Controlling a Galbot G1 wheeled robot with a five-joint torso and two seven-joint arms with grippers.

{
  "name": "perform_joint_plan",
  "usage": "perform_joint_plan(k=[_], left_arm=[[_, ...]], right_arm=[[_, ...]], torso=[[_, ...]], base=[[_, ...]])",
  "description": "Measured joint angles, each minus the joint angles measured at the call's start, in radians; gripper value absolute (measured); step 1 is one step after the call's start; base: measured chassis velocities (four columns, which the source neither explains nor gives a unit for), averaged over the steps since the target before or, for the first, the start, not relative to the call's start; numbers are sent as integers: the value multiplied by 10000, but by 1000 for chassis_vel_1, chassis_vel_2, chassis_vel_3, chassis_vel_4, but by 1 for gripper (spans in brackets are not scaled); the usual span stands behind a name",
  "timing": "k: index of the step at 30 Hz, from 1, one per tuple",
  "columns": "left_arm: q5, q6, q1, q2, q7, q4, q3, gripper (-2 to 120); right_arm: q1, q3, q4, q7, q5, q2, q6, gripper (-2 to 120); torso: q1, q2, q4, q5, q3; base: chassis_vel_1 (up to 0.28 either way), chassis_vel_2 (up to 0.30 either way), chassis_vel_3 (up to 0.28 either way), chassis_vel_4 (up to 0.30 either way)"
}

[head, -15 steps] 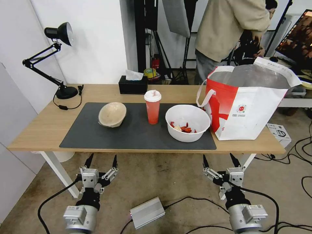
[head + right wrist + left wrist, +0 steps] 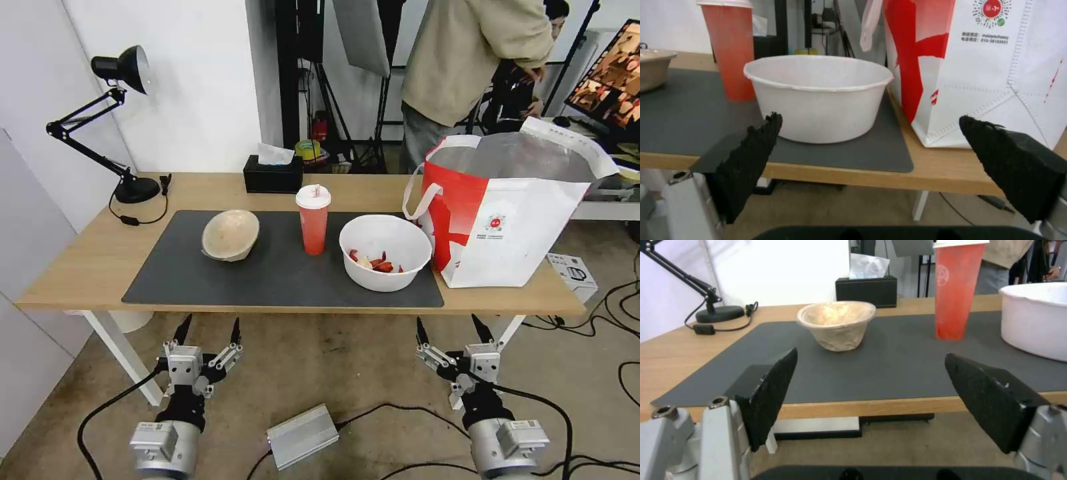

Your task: Pick up the trash from the table and place it into the takeout bag.

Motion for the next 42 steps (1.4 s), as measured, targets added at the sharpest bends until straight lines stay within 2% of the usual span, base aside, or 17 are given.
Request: perform_joint_plan(k=[42], left_arm=[[0, 0, 0, 0, 0, 0, 0, 89]], right_arm=[[0, 0, 0, 0, 0, 0, 0, 100]], torso=[[0, 0, 0, 0, 0]], base=[[0, 0, 0, 0]])
